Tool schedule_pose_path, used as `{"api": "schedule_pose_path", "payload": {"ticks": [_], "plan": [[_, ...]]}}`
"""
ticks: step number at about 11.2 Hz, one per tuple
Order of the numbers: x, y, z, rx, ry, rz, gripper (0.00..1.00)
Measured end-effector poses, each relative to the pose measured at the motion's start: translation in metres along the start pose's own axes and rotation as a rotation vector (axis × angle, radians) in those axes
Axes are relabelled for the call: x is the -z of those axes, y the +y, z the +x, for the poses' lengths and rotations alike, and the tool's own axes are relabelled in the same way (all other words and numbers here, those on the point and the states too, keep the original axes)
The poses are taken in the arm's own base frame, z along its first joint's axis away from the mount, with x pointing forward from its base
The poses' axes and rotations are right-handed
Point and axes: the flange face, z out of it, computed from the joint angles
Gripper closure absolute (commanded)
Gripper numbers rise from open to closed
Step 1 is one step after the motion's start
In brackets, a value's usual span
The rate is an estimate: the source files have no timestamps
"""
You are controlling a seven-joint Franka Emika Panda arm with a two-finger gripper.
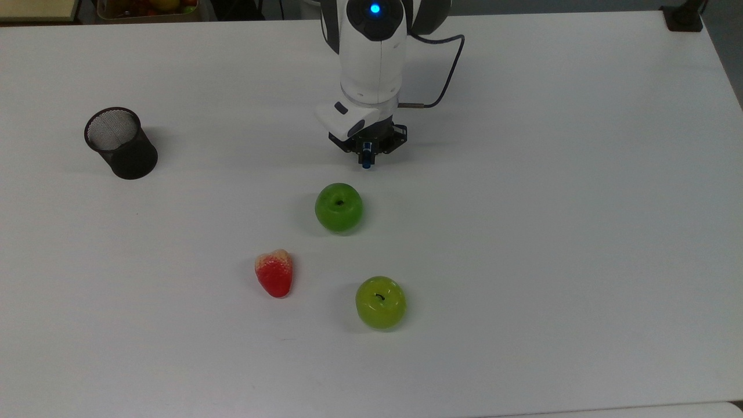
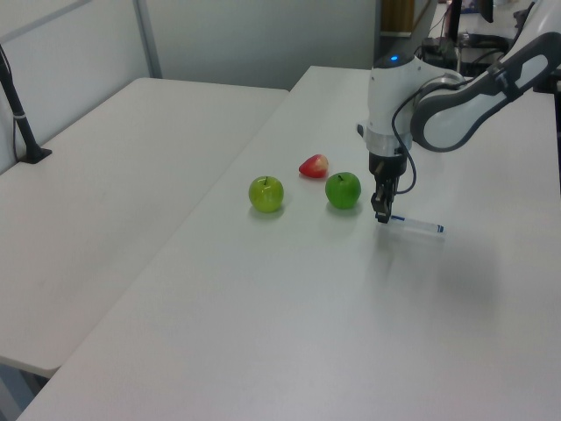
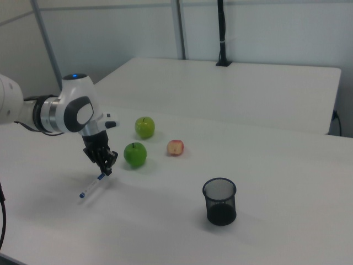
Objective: Place marker
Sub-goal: 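Lift the marker and carry it over the black mesh pen cup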
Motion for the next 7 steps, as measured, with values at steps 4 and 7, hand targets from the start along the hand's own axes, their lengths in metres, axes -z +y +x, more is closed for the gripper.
{"api": "schedule_pose_path", "payload": {"ticks": [4, 7], "plan": [[0.080, 0.006, 0.011, -0.034, -0.030, -0.023, 0.93], [0.149, 0.012, 0.013, -0.049, -0.024, -0.031, 0.93]]}}
